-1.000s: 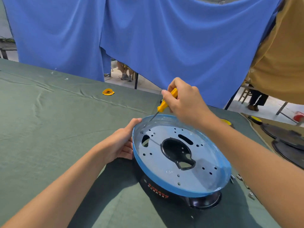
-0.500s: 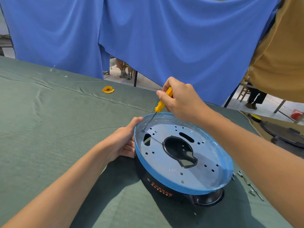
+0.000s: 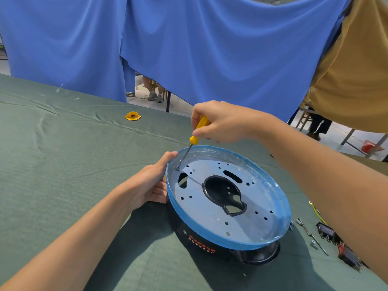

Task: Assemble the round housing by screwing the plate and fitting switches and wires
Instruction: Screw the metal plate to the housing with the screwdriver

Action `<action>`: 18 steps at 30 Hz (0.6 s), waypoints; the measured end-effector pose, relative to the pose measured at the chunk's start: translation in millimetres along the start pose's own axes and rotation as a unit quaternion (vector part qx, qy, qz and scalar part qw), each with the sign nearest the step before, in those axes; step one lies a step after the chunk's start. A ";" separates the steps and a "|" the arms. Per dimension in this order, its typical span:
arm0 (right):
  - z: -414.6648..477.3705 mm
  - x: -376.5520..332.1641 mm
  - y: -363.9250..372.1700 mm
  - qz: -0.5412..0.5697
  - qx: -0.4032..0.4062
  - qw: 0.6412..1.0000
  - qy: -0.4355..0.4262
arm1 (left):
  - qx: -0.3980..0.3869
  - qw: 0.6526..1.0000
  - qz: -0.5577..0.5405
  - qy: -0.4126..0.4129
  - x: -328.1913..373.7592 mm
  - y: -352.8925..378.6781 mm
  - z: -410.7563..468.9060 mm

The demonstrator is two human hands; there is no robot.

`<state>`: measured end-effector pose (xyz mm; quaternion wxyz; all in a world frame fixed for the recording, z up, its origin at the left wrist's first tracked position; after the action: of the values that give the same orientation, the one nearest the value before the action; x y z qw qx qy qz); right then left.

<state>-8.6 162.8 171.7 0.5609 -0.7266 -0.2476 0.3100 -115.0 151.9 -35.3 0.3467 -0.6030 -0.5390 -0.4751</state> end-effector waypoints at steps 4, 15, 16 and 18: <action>4.8 -15.8 -9.1 -0.042 0.017 0.999 -0.019 | 0.005 1.000 -0.007 0.002 -0.4 -0.9 0.2; 21.0 -23.7 -6.7 -0.100 -0.016 0.992 0.075 | 0.002 1.000 -0.016 0.009 -0.3 0.5 -1.0; 19.1 -25.5 -6.7 -0.096 -0.026 0.993 0.069 | 0.000 1.000 -0.016 0.008 -0.4 0.6 -0.6; 18.5 -28.9 -7.1 -0.104 -0.018 0.993 0.053 | -0.002 1.000 -0.017 0.006 -1.3 0.6 0.1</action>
<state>-42.0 156.4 180.3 0.5896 -0.7223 -0.2972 0.2060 -114.3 151.4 -36.5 0.3406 -0.5918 -0.5459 -0.4856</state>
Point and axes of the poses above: each hand's wrist, its own z-axis towards the middle knuckle, its own y-axis out of the palm, x = y × z, the point moved 9 cm from there along z, towards the middle knuckle, and after that the axes turned 13 degrees about -x, right-handed, at the moved point
